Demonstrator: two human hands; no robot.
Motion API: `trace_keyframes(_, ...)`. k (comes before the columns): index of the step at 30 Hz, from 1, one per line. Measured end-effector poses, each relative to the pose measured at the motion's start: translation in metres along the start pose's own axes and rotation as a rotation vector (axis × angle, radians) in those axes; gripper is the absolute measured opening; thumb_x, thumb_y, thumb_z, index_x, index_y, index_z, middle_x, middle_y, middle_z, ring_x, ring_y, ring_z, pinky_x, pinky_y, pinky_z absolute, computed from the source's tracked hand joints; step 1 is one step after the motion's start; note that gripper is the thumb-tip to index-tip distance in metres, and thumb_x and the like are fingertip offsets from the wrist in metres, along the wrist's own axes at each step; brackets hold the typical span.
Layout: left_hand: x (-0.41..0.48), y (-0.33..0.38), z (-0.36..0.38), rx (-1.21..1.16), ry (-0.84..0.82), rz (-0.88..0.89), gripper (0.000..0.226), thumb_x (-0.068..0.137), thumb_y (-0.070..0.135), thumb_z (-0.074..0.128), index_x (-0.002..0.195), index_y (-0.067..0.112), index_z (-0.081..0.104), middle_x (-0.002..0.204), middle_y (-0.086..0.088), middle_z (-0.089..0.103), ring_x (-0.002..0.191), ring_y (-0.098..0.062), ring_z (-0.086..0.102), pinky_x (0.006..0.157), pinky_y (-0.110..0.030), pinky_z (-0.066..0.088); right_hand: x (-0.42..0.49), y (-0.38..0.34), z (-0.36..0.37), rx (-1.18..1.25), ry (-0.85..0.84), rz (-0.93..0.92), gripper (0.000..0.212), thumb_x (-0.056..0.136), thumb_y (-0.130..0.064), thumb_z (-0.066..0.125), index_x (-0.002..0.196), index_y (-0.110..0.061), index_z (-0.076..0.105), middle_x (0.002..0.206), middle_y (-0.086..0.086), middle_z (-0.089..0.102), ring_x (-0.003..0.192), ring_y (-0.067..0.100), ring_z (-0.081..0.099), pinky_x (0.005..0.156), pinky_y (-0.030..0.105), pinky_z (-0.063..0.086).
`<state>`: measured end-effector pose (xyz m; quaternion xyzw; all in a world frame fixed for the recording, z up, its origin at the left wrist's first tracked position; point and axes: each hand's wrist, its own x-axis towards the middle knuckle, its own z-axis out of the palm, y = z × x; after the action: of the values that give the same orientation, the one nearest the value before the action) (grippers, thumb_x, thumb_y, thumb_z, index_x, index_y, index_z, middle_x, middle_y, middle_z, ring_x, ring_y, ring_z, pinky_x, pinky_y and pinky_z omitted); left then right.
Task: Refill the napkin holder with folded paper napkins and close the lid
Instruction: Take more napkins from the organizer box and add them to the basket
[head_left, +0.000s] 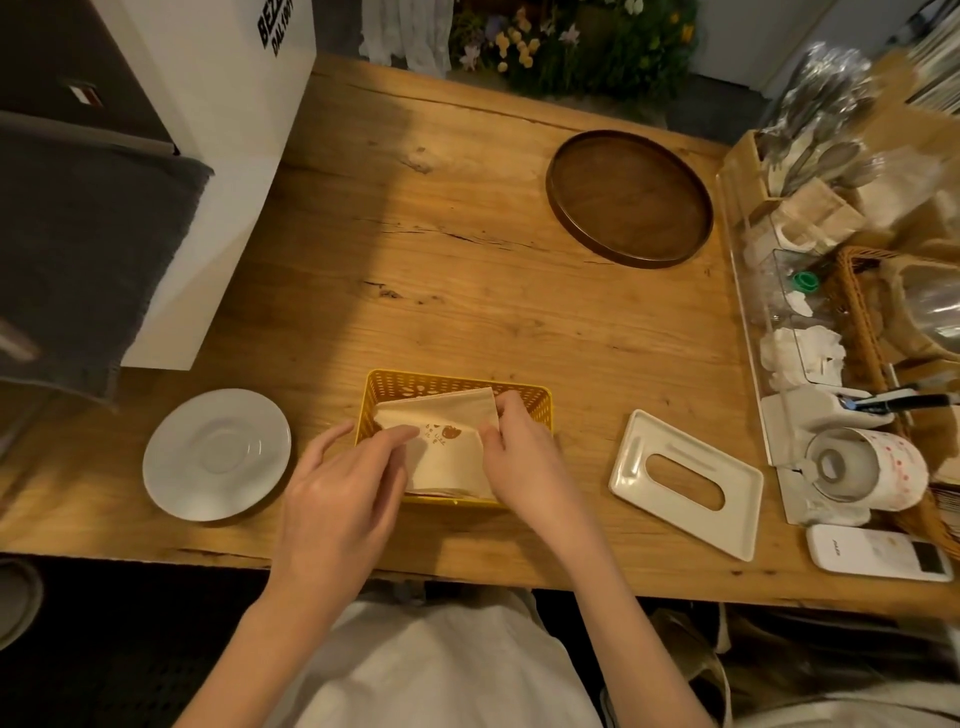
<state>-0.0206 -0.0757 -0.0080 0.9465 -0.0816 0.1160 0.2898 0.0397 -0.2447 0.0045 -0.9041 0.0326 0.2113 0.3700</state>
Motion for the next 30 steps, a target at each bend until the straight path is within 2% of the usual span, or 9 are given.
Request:
trace_keyframes(5, -0.002, -0.003, 0.002, -0.018, -0.059, -0.022, 0.027, 0.094, 0.028, 0.049, 0.112, 0.016, 0.066, 0.096, 0.004, 0.074, 0.087, -0.006, 0.066, 0.106, -0.039, 0.038, -0.005, 0.007, -0.003, 0.12, 0.084, 0.016, 0.009, 0.101, -0.01, 0.04, 0.103, -0.019, 0.038, 0.076, -0.01, 0.046, 0.064, -0.002, 0.042, 0.047, 0.008, 0.037)
trace_keyframes(7, 0.0, 0.002, 0.0, -0.016, -0.107, -0.032, 0.03, 0.097, 0.031, 0.045, 0.117, 0.019, 0.063, 0.1, 0.006, 0.073, 0.094, -0.008, 0.066, 0.104, -0.039, 0.039, -0.005, 0.008, -0.004, 0.153, 0.098, 0.026, 0.008, 0.102, -0.01, 0.041, 0.101, -0.019, 0.039, 0.077, -0.009, 0.049, 0.064, -0.002, 0.044, 0.049, 0.007, 0.037)
trace_keyframes(11, 0.004, 0.009, -0.001, 0.028, -0.213, -0.035, 0.042, 0.1, 0.037, 0.033, 0.135, 0.021, 0.05, 0.103, 0.005, 0.072, 0.101, -0.014, 0.063, 0.089, -0.034, 0.045, 0.001, 0.0, -0.001, 0.217, 0.047, 0.045, 0.015, 0.103, -0.014, 0.038, 0.113, -0.022, 0.045, 0.101, -0.003, 0.06, 0.083, 0.001, 0.055, 0.056, 0.012, 0.037)
trace_keyframes(15, 0.002, 0.012, -0.003, -0.043, -0.204, -0.074, 0.05, 0.1, 0.042, 0.037, 0.146, 0.023, 0.028, 0.085, 0.007, 0.068, 0.077, -0.01, 0.059, 0.08, -0.029, 0.044, 0.008, -0.007, 0.009, 0.222, 0.011, 0.103, 0.018, 0.103, -0.016, 0.037, 0.119, -0.018, 0.045, 0.119, 0.002, 0.057, 0.098, 0.011, 0.053, 0.061, 0.014, 0.036)
trace_keyframes(17, 0.002, 0.011, -0.004, -0.068, -0.158, -0.088, 0.046, 0.1, 0.039, 0.039, 0.143, 0.022, 0.034, 0.078, 0.01, 0.064, 0.074, -0.007, 0.056, 0.086, -0.029, 0.043, 0.01, -0.006, 0.012, 0.198, 0.014, 0.131, 0.016, 0.104, -0.018, 0.038, 0.117, -0.016, 0.046, 0.119, 0.003, 0.057, 0.099, 0.012, 0.053, 0.059, 0.013, 0.036)
trace_keyframes(19, 0.001, 0.009, -0.002, 0.008, -0.16, -0.064, 0.041, 0.1, 0.041, 0.035, 0.133, 0.021, 0.047, 0.086, 0.007, 0.069, 0.085, -0.009, 0.062, 0.103, -0.033, 0.037, 0.011, -0.005, 0.013, 0.179, 0.017, 0.141, 0.015, 0.103, -0.019, 0.04, 0.115, -0.017, 0.048, 0.117, 0.001, 0.057, 0.101, 0.013, 0.055, 0.058, 0.013, 0.036)
trace_keyframes(21, 0.0, 0.008, 0.0, 0.074, -0.192, -0.041, 0.044, 0.098, 0.045, 0.033, 0.125, 0.019, 0.056, 0.09, 0.005, 0.073, 0.092, -0.01, 0.065, 0.112, -0.037, 0.03, 0.013, -0.006, 0.012, 0.129, 0.022, 0.144, 0.019, 0.103, -0.02, 0.04, 0.118, -0.013, 0.049, 0.119, 0.004, 0.058, 0.1, 0.014, 0.055, 0.058, 0.016, 0.038)
trace_keyframes(25, -0.005, 0.012, 0.002, 0.094, -0.175, -0.019, 0.045, 0.096, 0.045, 0.038, 0.117, 0.016, 0.064, 0.082, 0.004, 0.074, 0.085, -0.01, 0.067, 0.107, -0.036, 0.032, 0.017, -0.006, 0.009, -0.019, 0.011, 0.177, 0.028, 0.103, -0.018, 0.037, 0.127, -0.006, 0.047, 0.128, 0.012, 0.056, 0.115, 0.026, 0.055, 0.075, 0.026, 0.036)
trace_keyframes(30, -0.006, 0.01, 0.002, 0.091, 0.091, 0.039, 0.03, 0.094, 0.031, 0.05, 0.102, 0.012, 0.071, 0.078, 0.003, 0.07, 0.08, -0.016, 0.058, 0.088, -0.036, 0.039, 0.019, -0.007, 0.01, -0.123, -0.025, 0.189, 0.032, 0.103, -0.015, 0.038, 0.131, 0.0, 0.044, 0.128, 0.015, 0.056, 0.117, 0.028, 0.054, 0.078, 0.027, 0.038)
